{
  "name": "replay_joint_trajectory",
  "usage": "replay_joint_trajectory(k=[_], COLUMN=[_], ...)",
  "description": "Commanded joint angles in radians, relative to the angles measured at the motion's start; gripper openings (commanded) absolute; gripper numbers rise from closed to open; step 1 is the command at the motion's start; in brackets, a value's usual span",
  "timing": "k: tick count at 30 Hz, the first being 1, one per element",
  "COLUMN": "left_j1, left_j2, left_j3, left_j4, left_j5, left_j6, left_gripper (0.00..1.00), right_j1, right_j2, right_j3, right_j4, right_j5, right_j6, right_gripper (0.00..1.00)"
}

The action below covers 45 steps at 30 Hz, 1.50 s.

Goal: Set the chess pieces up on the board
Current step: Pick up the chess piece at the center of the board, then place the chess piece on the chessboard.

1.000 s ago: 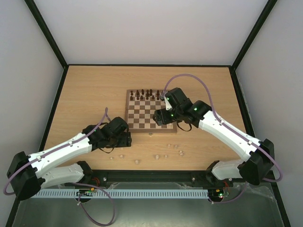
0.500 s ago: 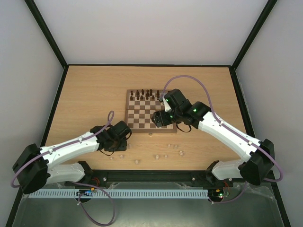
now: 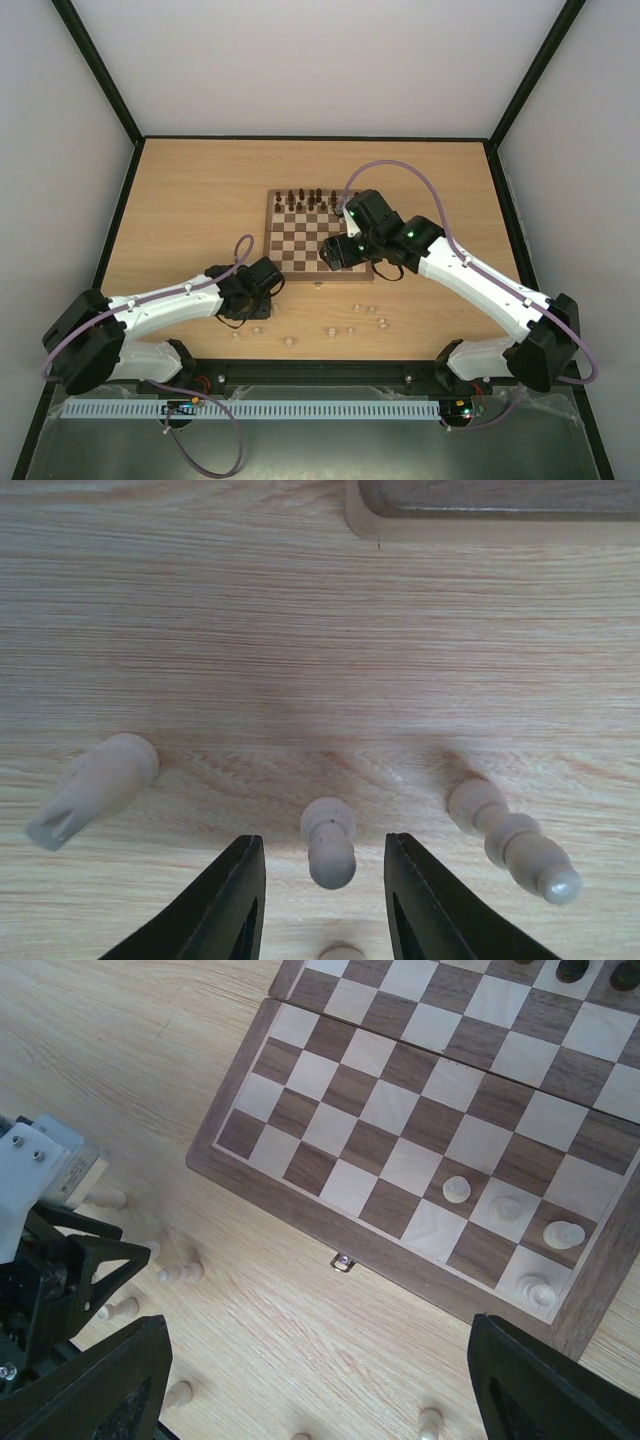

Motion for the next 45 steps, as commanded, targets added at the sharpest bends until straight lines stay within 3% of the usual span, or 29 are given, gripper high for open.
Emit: replay_joint_trajectory(k=[1, 9, 24, 36, 45], left_j1=[-0.005, -0.006, -0.006, 0.022, 0.077], left_j2=[0.031, 0.049, 0.037, 0.076, 0.256], left_j3=[-0.012, -0.011, -0.002, 0.238, 0.466], left_j4=[0.021, 0.022, -0.014, -0.163, -0.164], left_j5=[-0.021, -0.022, 0.003, -0.058, -0.047], left_j6=[0.018, 0.025, 0.023, 0.111, 0.250], left_gripper=[0.34, 0.24, 0.13, 0.13, 0.13], right_j1=[0.009, 0.010, 0.013, 0.013, 0.013], right_j2=[-0.025, -0.031, -0.036, -0.039, -0.053], right_j3=[-0.015, -0.021, -0.025, -0.026, -0.017], right_j4=[-0.012, -0.010, -0.011, -0.010, -0.018], right_j5=[-0.004, -0.003, 0.005, 0.010, 0.109], right_j6=[-0.007, -0.007, -0.007, -0.006, 0.005], right_gripper=[0.82, 0.82, 0.81, 0.81, 0.81])
